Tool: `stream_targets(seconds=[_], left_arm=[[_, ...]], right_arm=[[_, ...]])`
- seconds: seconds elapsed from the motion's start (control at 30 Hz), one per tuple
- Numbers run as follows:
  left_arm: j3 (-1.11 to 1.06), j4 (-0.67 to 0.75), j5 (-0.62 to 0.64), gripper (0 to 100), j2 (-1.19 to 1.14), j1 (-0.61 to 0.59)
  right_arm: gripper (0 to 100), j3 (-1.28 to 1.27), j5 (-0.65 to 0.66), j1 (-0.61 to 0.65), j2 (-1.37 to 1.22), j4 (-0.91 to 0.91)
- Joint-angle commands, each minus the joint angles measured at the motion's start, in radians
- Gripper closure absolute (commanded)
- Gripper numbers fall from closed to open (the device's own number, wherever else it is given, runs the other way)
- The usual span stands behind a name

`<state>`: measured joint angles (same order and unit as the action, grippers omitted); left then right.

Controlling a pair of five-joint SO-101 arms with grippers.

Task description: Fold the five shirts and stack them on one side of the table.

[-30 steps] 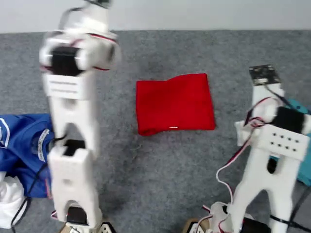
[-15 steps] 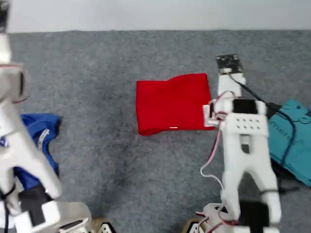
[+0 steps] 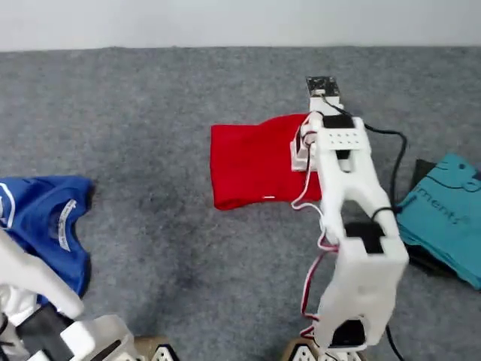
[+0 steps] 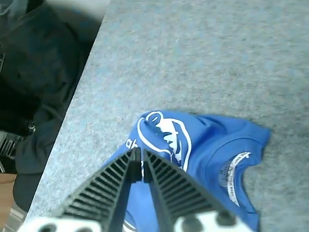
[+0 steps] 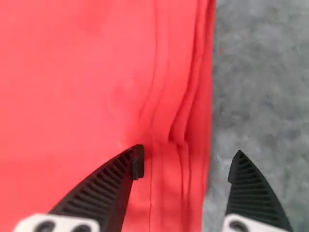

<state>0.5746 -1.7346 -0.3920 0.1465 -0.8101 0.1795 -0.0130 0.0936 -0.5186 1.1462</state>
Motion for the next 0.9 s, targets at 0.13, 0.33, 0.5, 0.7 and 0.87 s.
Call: stream_targets(seconds=[0.13, 0.33, 0.5, 0.7, 0.87], left_arm=[[0.004, -0.018, -0.006, 99, 0.035, -0.011], [-0.018, -0.018, -0.005, 99, 0.041, -0.011], [-0.022, -0.02, -0.005, 99, 0.043, -0.012], [-0.021, -0.02, -0.005, 99, 0.057, -0.012], [-0.024, -0.02, -0.008, 99, 0.104, -0.011]], right_arm=[[73.4, 0.285, -0.011, 0.07, -0.223, 0.168], [99.8, 0.459, -0.002, 0.097, -0.32, 0.308], [98.6, 0.555, 0.04, 0.105, -0.32, 0.452], [98.9, 0.661, 0.126, 0.16, -0.318, 0.65], [98.9, 0.542, 0.181, 0.171, -0.214, 0.648]])
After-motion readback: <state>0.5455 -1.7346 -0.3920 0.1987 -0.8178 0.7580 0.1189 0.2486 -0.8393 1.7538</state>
